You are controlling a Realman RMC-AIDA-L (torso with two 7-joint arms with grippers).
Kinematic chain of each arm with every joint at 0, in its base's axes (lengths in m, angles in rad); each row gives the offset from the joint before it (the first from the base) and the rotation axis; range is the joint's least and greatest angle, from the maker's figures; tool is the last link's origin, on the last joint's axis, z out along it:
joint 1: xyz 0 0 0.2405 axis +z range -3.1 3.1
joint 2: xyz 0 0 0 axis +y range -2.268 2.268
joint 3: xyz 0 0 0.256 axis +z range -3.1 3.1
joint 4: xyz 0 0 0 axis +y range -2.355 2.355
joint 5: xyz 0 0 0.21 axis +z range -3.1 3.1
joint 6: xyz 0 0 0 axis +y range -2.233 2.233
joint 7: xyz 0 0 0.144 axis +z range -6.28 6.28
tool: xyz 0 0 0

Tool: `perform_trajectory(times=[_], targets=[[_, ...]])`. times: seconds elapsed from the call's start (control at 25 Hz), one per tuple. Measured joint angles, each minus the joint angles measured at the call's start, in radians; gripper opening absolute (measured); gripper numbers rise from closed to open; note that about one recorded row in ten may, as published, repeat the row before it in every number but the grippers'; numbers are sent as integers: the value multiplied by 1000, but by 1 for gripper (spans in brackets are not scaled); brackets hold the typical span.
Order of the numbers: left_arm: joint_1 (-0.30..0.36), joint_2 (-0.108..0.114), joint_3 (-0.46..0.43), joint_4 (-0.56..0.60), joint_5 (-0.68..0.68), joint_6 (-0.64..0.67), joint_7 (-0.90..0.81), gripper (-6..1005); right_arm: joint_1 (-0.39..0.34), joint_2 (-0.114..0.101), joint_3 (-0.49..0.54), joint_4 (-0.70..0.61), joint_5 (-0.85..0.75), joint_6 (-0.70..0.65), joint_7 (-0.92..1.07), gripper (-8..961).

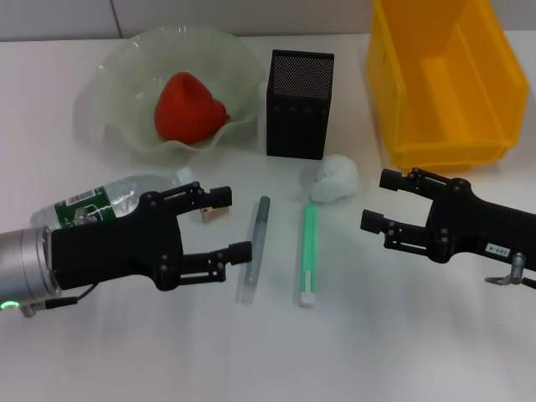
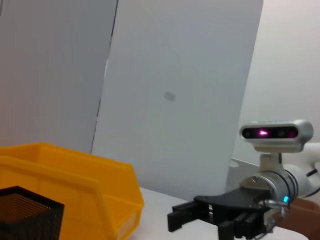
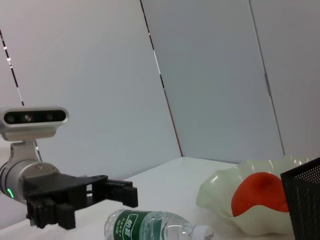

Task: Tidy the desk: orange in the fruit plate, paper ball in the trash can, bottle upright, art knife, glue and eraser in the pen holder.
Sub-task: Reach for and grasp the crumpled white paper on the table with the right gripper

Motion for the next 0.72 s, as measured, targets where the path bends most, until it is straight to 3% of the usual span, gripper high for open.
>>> perform_trajectory(times=[0.52,0.72], targets=[[5,-22,-47,-7,0,-2,-8,818,-18,1,7,-61,-19,0,4,784],[0,-23,-46,-9,0,-21,-9,817,-12,-1,3,-232,-32,-59,193,783]])
